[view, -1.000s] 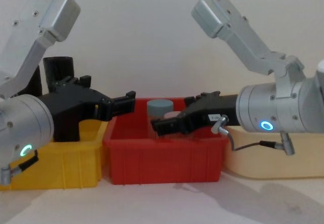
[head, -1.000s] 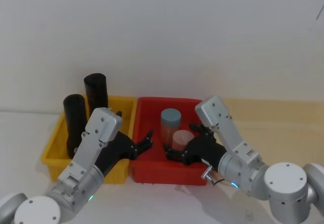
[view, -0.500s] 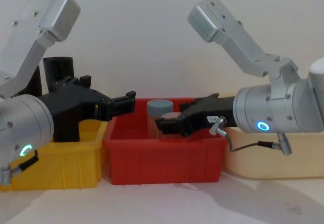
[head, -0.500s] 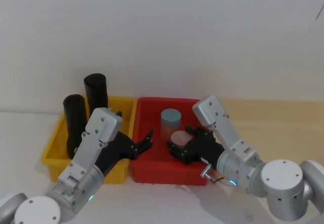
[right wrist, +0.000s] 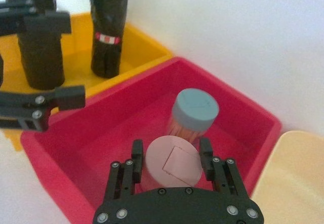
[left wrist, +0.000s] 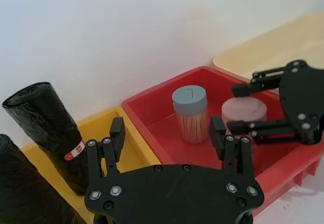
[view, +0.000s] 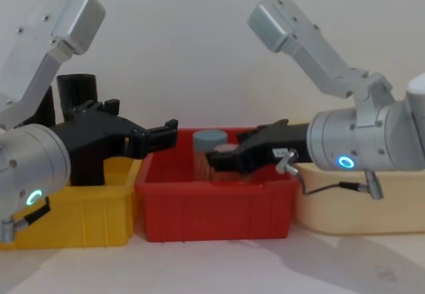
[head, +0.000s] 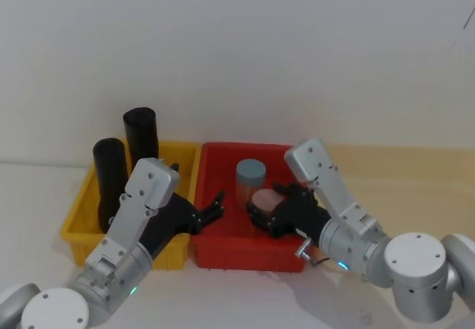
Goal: Pick up the garbage bag with the one hand and transfer it to the other hand.
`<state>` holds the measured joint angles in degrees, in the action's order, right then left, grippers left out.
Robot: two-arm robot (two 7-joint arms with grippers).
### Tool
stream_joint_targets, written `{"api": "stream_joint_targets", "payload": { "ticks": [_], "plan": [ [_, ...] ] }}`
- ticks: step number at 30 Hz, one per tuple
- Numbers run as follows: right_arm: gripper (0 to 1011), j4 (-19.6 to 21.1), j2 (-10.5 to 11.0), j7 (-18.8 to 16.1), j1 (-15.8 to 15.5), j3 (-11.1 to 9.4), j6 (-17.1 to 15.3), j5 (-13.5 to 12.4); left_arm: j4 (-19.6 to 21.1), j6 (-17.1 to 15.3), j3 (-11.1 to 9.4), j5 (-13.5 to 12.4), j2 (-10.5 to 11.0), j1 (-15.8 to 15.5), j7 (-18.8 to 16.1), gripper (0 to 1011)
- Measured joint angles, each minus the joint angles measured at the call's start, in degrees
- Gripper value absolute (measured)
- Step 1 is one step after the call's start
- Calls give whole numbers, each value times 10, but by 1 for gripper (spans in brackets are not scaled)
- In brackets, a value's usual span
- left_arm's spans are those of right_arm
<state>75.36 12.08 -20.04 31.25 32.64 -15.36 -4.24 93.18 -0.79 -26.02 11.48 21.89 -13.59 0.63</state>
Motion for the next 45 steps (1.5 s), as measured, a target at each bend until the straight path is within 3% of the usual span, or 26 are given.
{"api": "stream_joint_targets", "payload": {
  "ticks": [9,17,27,45],
  "plan": [
    [660,32,4,14,-4,-28,23,-5,0,0,0,0,0,0,0,1002],
    [660,68,13,32,-2,-73,38,-16,0,0,0,0,0,0,0,1002],
    [656,80,29,56,1,-120,33,-20,0,0,0,0,0,0,0,1001],
    [656,42,51,68,0,-142,14,2,0,0,0,0,0,0,0,1002]
  ]
}}
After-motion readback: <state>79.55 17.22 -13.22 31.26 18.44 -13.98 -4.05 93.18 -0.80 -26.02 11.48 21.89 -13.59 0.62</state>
